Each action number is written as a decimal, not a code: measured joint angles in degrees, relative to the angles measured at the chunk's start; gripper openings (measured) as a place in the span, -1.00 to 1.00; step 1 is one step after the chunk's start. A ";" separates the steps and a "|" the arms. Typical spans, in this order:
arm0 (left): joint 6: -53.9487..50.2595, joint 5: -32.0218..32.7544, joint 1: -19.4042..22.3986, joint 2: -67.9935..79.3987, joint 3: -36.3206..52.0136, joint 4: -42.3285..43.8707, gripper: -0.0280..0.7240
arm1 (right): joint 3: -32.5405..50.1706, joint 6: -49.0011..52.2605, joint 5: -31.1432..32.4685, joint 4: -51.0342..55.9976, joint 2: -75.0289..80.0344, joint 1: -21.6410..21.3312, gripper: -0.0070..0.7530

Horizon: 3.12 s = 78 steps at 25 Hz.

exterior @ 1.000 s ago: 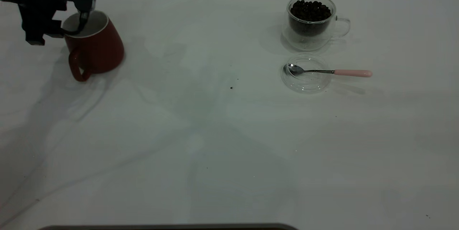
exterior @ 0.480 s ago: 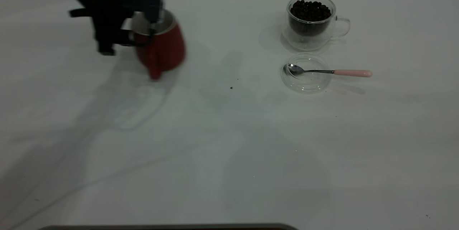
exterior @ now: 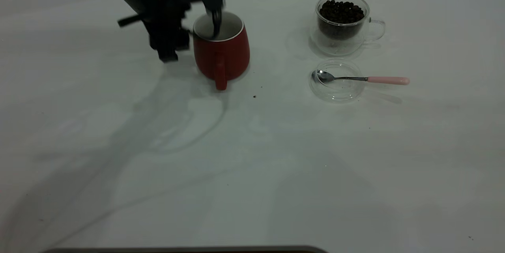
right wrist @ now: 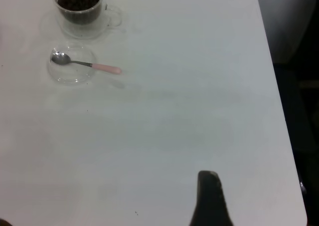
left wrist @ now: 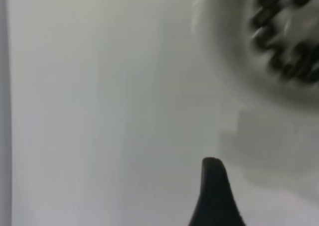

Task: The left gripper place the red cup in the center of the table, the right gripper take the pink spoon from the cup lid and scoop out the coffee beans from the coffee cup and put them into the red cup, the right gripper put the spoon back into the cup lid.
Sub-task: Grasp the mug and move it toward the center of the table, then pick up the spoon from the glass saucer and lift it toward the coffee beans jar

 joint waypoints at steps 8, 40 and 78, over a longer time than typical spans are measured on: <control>-25.46 28.71 1.80 -16.65 0.00 0.58 0.63 | 0.00 0.00 0.00 0.00 0.00 0.00 0.53; -12.65 60.23 2.74 -95.10 20.85 -36.83 0.63 | 0.00 0.00 0.00 0.10 0.00 0.00 0.53; -7.05 58.61 8.24 -122.79 46.98 -49.14 0.63 | 0.00 0.00 0.00 0.10 0.00 0.00 0.53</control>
